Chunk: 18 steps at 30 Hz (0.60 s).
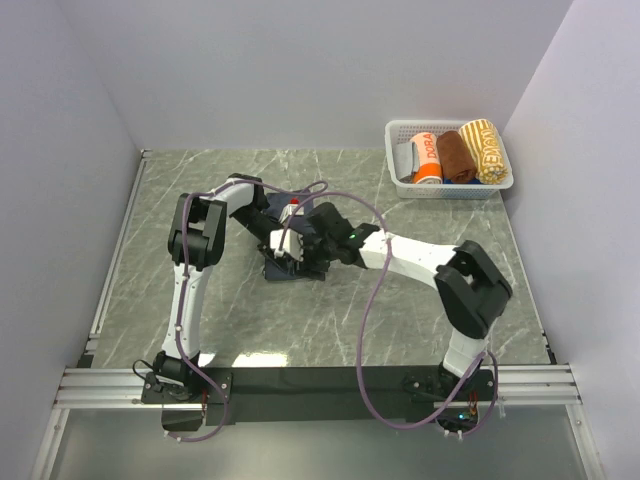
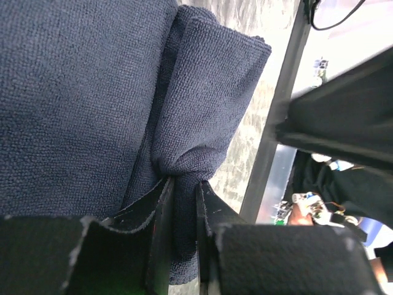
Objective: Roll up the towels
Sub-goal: Roll the towel
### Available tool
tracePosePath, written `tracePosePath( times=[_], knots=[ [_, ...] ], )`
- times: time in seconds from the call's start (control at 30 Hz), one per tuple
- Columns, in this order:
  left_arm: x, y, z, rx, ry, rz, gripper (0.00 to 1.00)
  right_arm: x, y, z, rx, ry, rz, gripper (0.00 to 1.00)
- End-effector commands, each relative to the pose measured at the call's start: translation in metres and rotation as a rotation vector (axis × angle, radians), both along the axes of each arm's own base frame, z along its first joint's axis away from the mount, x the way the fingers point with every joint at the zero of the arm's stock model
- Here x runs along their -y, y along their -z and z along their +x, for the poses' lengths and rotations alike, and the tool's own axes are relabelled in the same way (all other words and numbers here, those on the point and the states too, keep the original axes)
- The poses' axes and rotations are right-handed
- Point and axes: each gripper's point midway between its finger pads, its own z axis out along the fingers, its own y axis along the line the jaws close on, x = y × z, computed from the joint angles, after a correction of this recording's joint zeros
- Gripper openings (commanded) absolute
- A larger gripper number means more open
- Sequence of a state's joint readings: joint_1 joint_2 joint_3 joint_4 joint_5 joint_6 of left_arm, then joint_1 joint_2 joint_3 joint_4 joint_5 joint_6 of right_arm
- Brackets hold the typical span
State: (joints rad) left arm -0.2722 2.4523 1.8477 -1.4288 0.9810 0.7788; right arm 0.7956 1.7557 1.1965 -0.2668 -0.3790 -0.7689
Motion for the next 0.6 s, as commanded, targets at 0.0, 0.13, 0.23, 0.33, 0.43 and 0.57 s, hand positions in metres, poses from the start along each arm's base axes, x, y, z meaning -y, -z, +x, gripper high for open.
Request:
tracePosePath(
  times=[0.0, 0.13, 0.23, 0.33, 0.43, 0.57],
  knots=[
    [-0.018, 0.061, 0.007, 0.098, 0.094, 0.11, 0.15, -0.019, 0.004, 0.02, 0.121, -0.062, -0.016, 0.69],
    [-0.019, 0.063, 0.01, 0.088, 0.067, 0.114, 0.15, -0.022, 0.024, 0.005, 0.061, -0.121, -0.057, 0.66],
    [-0.022, 0.065, 0.011, 0.084, 0.05, 0.116, 0.15, -0.016, 0.042, 0.001, 0.033, -0.135, -0.103, 0.63],
    [-0.024, 0.062, 0.011, 0.079, 0.033, 0.108, 0.18, -0.01, 0.062, 0.001, -0.01, -0.118, -0.147, 0.52],
    [-0.029, 0.052, 0.008, 0.082, 0.011, 0.089, 0.2, -0.004, 0.075, 0.002, -0.092, -0.091, -0.198, 0.25],
    [-0.04, 0.04, 0.003, 0.084, -0.04, 0.073, 0.25, -0.001, 0.078, 0.006, -0.16, -0.065, -0.222, 0.0]
  ],
)
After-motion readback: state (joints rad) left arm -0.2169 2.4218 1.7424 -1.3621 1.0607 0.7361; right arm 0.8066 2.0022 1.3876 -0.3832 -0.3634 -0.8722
